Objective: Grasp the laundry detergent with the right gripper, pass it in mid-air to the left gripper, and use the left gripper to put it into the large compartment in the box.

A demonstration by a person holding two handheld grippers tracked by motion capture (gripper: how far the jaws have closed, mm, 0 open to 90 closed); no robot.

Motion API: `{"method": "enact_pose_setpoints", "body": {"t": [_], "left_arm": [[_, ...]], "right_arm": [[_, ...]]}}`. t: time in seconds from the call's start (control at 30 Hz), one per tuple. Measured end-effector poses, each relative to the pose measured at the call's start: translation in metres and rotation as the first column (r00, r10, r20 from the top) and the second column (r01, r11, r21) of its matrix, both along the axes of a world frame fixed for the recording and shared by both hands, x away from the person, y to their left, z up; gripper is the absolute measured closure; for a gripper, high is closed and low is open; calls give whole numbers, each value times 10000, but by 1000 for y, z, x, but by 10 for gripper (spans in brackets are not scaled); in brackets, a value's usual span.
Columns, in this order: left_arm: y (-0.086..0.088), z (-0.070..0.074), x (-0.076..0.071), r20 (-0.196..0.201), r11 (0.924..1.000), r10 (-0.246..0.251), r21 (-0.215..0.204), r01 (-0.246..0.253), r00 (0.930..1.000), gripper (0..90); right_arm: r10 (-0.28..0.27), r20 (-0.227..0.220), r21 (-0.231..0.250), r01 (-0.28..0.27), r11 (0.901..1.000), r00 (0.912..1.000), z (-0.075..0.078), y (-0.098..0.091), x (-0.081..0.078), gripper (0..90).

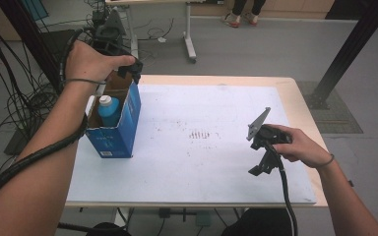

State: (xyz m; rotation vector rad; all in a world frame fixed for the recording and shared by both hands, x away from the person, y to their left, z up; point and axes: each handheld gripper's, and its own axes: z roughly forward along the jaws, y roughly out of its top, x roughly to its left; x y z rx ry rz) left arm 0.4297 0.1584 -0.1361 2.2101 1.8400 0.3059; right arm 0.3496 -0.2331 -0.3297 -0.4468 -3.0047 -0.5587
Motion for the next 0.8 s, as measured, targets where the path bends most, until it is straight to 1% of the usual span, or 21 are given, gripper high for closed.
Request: {"method": "enact_pose_setpoints", "body": {"t": [0.07,0.13,0.23,0.33,0.4,0.47,0.6,0.63,0.7,0.8], "left_arm": [[-6,1,1,14,9999,-110,18,110,9999,79],[-11,1,2,20,9997,-213,-101,213,9998,79],[-19,0,3,-87,9992,-376,-100,375,9993,79],[-27,2,4,-18,9981,-530,-312,529,9986,78],[-32,1,5,-5,9976,-599,-353,599,9982,73],[-37,-1,7,-52,9963,-778,-381,775,9970,71],[-46,-11,11,-160,9941,-1009,-410,1002,9948,70],[-48,-14,13,-224,9941,-1026,-363,1017,9945,71],[-51,-20,15,-234,9931,-1101,-420,1091,9936,75],[-56,-31,17,-363,9916,-1228,-460,1211,9918,77]], "right_arm": [[-1,-27,-9,1,10000,10000,0,0,0,47],[-39,-46,-23,38,10000,10000,1,0,0,47],[22,-12,21,-22,10000,10000,1,0,0,47],[-7,-14,-2,7,10000,10000,2,-1,0,46],[30,2,74,-30,10000,10000,2,-1,0,47],[7,-59,93,-6,10000,10000,3,-1,0,46],[-25,-79,104,26,9999,10000,6,-1,1,44],[-72,-107,43,72,10000,9999,7,-1,1,44],[-56,-128,50,57,10000,9999,9,-1,2,44],[-101,-151,-34,101,9999,9998,14,-2,2,43]]}}
